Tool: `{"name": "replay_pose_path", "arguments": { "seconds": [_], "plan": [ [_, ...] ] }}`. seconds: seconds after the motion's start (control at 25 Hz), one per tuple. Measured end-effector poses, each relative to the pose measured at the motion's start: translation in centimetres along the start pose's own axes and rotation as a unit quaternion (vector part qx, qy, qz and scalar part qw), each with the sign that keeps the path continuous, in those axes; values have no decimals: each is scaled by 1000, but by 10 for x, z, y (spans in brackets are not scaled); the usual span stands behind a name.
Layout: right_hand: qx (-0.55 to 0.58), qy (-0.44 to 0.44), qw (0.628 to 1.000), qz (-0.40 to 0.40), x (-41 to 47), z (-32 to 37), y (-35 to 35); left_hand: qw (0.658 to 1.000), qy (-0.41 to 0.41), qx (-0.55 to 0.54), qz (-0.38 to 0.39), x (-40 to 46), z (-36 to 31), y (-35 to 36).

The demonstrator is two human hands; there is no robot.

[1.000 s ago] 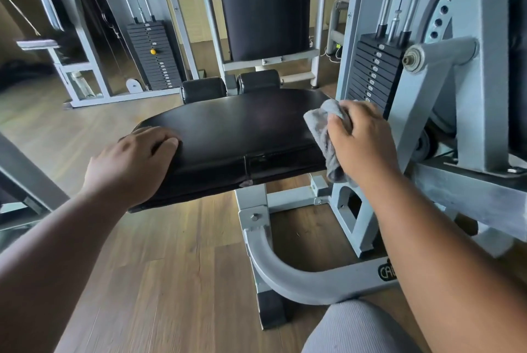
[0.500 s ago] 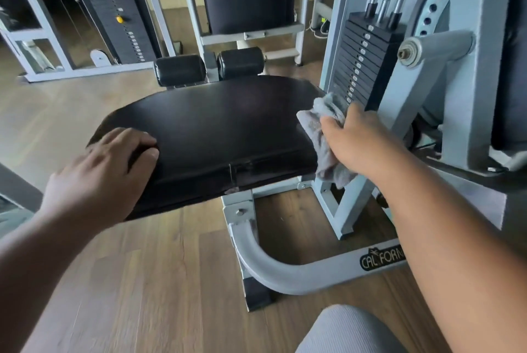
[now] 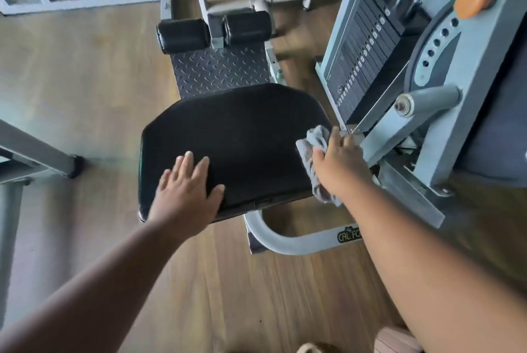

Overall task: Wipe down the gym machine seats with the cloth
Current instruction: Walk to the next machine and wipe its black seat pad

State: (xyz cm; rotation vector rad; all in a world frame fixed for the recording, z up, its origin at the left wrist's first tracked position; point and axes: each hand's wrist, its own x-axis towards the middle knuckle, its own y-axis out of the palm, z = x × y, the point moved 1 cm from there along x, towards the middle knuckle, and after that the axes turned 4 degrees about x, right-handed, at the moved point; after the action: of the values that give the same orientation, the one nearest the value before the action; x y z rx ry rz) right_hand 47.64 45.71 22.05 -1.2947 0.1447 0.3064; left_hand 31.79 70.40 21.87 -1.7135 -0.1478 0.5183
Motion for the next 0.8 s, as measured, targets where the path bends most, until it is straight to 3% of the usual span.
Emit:
{"name": "replay_pose_path", "arguments": {
  "seconds": [0.24, 0.52, 0.68, 0.8],
  "plan": [
    [-25, 11, 998, 64, -1, 4, -9, 1000, 9, 21, 16, 53, -41, -18],
    [-11, -42, 996, 84, 139, 46, -13, 998, -49, 4, -47, 96, -61, 1],
    [-96, -172, 978, 73, 181, 99, 4, 997, -46, 6, -63, 97, -59, 1],
    [-128, -278, 949, 81, 147, 113, 18, 997, -53, 4, -61, 97, -59, -1]
  ]
}}
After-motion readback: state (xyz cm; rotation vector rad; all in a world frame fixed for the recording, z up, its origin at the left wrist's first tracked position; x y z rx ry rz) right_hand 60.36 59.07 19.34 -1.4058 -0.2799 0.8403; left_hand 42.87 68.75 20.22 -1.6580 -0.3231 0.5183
